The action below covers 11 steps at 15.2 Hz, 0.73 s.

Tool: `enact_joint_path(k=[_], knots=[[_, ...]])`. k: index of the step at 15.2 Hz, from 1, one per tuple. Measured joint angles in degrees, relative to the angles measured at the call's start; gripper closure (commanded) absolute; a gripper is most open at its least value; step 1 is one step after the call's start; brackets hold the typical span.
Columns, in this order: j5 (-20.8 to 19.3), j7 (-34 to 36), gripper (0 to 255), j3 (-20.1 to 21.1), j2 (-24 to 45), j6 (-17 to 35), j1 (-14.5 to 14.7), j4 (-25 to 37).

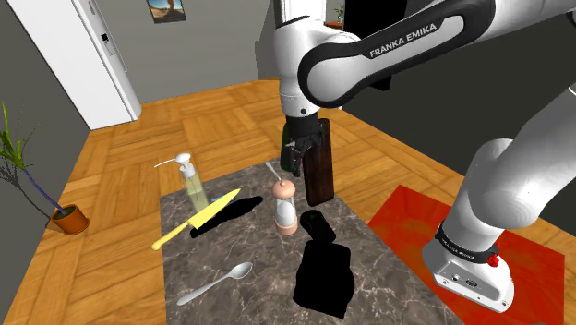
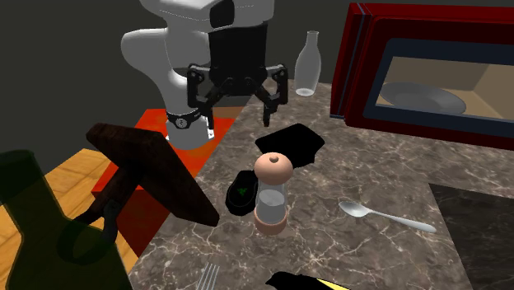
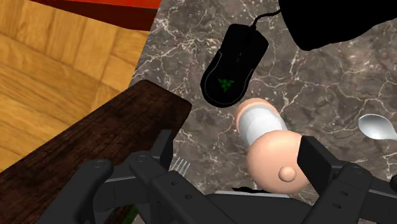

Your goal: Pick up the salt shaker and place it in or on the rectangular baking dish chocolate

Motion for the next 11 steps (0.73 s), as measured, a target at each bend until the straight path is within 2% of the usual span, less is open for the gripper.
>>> enact_joint_path(k=[5,11], knots=[[-1.9,3.5,0,3.6,8.6,4.5,1.2,4.6],[-2.4,4.3,0,4.3,10.6,8.8,1.4,2.2]])
